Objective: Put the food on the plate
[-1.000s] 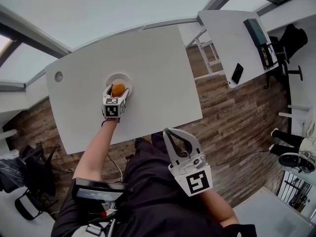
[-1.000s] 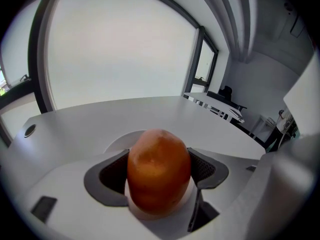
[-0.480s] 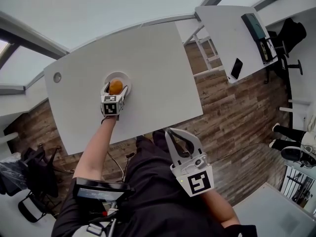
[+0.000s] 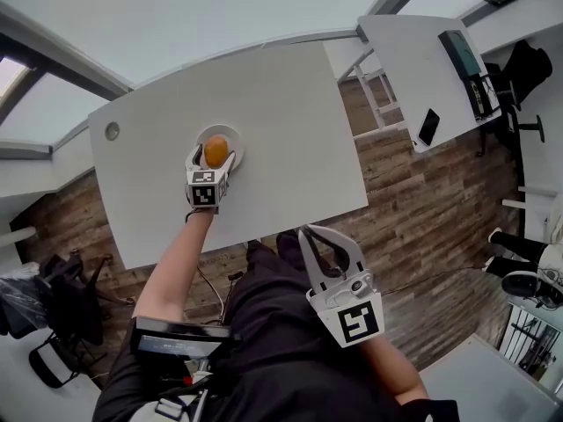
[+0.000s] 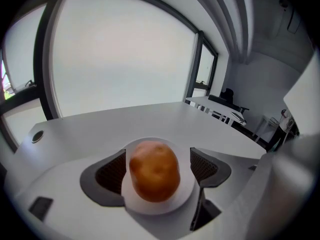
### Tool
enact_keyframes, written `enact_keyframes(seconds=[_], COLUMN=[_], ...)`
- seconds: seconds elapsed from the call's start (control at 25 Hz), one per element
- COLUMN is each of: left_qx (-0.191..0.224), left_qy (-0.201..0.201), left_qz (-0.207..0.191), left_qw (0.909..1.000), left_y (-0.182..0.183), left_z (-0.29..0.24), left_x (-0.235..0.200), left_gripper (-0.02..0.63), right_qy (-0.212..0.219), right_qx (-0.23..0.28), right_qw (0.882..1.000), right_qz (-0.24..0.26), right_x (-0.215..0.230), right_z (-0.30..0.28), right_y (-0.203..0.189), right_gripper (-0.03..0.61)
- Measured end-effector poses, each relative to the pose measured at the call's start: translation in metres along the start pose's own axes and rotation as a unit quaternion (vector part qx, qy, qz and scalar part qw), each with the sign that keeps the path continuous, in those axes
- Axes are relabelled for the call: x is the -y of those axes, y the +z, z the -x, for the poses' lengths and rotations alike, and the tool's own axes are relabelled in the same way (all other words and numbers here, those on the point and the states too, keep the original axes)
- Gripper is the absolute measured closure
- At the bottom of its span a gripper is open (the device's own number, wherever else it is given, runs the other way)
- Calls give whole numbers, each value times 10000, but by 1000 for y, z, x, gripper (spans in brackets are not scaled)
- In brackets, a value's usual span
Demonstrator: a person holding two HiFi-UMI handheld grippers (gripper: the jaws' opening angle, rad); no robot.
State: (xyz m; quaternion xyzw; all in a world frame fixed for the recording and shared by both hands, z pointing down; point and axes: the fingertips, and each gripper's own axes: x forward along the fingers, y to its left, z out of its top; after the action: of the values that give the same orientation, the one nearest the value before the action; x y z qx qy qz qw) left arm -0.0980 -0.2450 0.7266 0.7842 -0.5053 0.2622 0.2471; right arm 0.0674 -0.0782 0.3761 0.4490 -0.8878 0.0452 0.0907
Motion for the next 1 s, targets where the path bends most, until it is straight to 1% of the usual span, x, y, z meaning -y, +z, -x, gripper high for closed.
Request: enact_keyframes(seconds=[0.08,0.2,0.32,0.48,0.8,1.0], left_qx=[161,173,282,422,871,1165], left_qy=[-1,-4,-43,-120,114,145], left_qz=[71,174,271,284,435,757], left_qw=[9998,9997,9992,9986,9952,9902], left_y=[5,1,4,5,14,15], left_z=[9,19,26,44,91,129], left_x=[4,3,6,12,17,28], left_gripper=[230,230,230,230,232,234], right_qy=[34,88,133,223,377,431], right_qx=[17,48,73,152,368,410], right_qw=[10000,9999,9999,9996,9986,9982], right_qz=[-32,-12,-19,-13,6,-37], right_x=[-4,-10,-16,-26,-44,-51], right_z=[0,-1,1,8,22,27], right_y=[1,2,1,3,7,8], right_gripper=[574,574,574,574,574,574])
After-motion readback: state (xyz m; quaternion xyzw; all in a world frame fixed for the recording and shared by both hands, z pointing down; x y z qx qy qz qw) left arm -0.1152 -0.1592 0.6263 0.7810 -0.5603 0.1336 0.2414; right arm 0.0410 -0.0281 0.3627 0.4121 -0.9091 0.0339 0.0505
